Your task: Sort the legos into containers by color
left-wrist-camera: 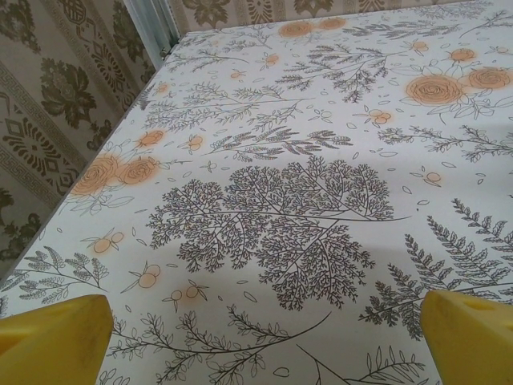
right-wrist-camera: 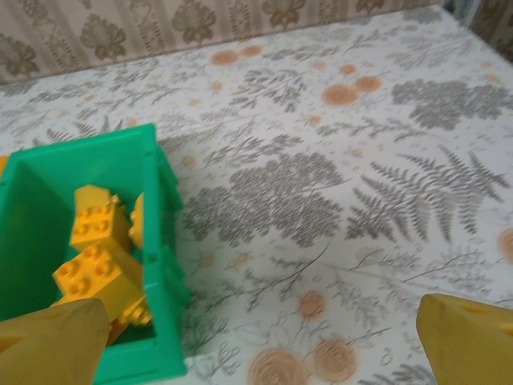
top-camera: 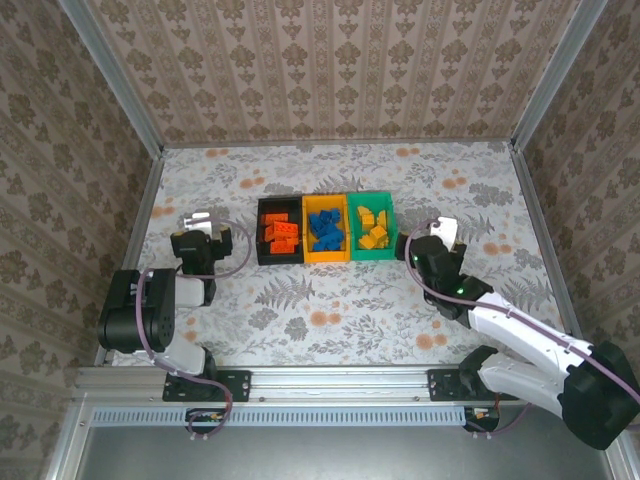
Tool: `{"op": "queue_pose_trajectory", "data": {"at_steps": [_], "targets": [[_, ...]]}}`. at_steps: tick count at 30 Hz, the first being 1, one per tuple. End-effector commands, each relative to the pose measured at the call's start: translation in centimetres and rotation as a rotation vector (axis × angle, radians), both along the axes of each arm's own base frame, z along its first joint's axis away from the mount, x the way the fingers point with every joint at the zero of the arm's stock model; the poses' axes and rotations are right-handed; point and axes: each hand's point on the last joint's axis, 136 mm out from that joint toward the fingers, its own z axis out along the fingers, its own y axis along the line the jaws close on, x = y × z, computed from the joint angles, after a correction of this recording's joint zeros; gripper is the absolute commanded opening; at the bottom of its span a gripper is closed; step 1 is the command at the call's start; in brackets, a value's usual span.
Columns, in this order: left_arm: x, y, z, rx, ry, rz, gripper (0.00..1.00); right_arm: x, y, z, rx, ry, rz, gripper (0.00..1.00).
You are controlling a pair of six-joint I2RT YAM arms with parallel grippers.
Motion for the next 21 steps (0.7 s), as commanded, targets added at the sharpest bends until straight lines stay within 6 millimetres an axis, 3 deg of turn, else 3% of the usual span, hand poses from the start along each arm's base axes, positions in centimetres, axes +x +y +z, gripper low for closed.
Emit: {"op": "queue_pose_trajectory", "data": {"at_steps": [1, 6, 9, 12, 17, 21], "targets": [[0.9, -0.3, 1.4, -0.018, -0.054, -0.009, 1.00, 1.1, -2.2, 2.6, -0.059, -0.055, -0.046, 1.00], [0.9, -0.4, 1.5, -0.018, -0.055, -0.011, 1.00, 3.0, -4.8, 4.4, -0.149, -0.172, -0.061, 1.00], [0.9, -0.3, 1.5, -0.018, -0.056, -0.009, 1.00, 3.7, -7.2, 4.2, -0.185, -0.171, -0.082, 1.00], [0.9, -0.3, 1.5, -0.018, -0.055, -0.009, 1.00, 4.4, -8.6, 2.0, -0.197, -0.160, -0.083, 1.00], [0.9, -0.4, 1.5, -0.018, -0.056, -0.011, 1.00, 5.8, -9.3, -1.9, -0.179, -0.153, -0.054, 1.00], [0.9, -0.4, 1.5, -0.018, -0.055, -0.011, 1.00, 7.2, -8.9, -3.0, -0.155, -0.166, -0.008, 1.00]]}}
